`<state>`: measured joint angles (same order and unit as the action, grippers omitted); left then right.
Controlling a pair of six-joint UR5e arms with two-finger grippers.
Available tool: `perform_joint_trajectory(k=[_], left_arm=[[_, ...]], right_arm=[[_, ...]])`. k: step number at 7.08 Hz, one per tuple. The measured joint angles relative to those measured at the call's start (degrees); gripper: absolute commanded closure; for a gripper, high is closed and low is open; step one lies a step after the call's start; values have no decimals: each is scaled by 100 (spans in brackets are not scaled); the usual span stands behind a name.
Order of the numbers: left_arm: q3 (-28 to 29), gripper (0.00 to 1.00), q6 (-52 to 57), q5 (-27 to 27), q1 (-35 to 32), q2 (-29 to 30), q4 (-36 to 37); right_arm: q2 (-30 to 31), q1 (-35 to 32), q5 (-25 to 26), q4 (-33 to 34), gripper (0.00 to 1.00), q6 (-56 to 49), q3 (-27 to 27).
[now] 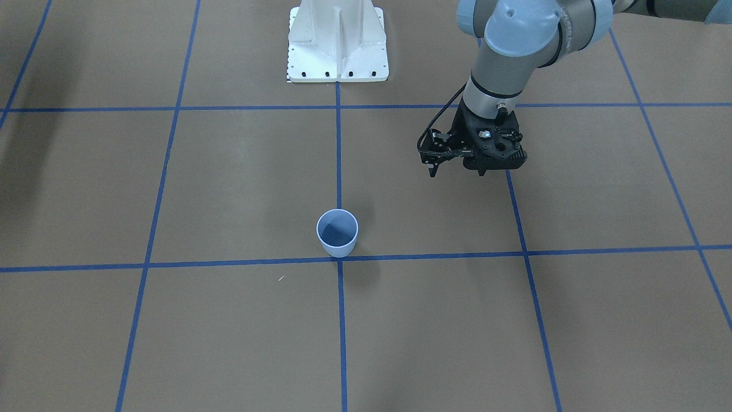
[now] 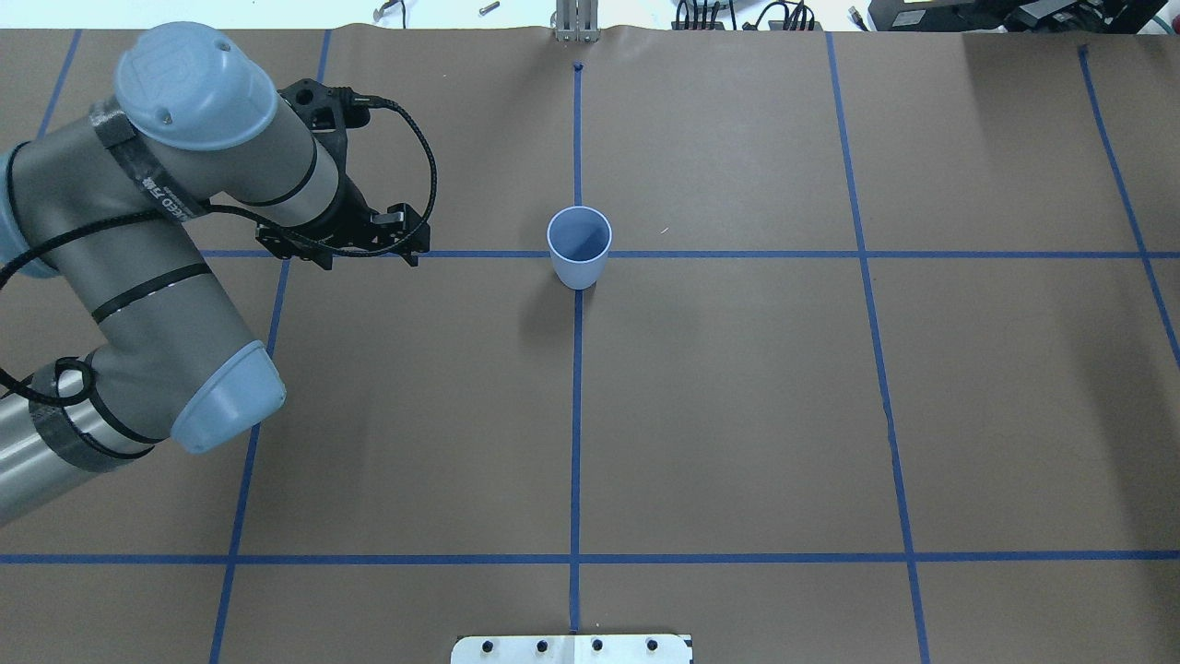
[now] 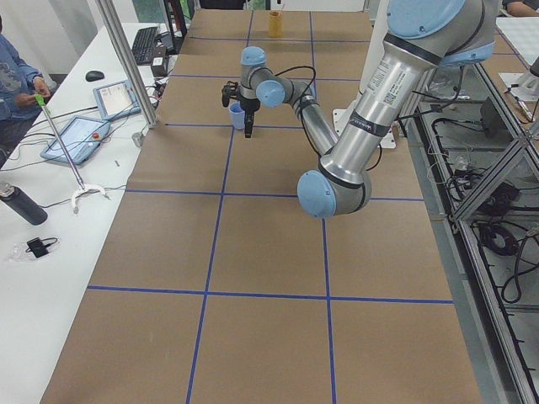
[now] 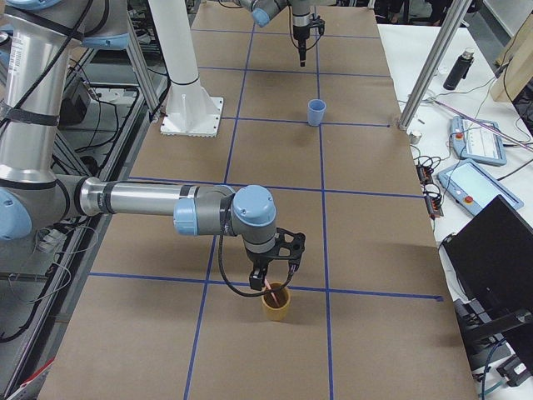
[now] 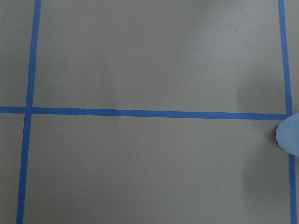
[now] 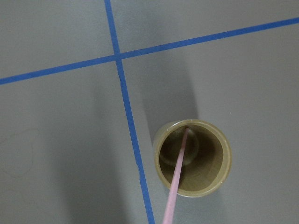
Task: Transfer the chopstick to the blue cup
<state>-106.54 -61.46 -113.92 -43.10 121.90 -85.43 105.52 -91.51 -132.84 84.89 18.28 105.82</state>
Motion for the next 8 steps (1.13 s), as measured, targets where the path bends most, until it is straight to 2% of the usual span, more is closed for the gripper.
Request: perform_joint_trajectory(k=[4, 5, 6, 7, 8], left_arm=[[59, 2, -13, 1, 12, 24, -7], [64, 2, -14, 3, 12, 26, -6], [68, 2, -17, 7, 15, 25, -3], [70, 2, -22, 9, 21, 22, -1], [71, 2, -28, 10, 28, 19, -1]], right_arm=[[276, 564, 324, -1315, 1, 2168, -27], [371, 712, 470, -1597, 4, 2466, -28], [458, 786, 599, -1753, 23, 2596, -23], [508, 815, 700, -1816, 47, 2651, -20], [534, 829, 774, -1837, 59, 2671, -18]])
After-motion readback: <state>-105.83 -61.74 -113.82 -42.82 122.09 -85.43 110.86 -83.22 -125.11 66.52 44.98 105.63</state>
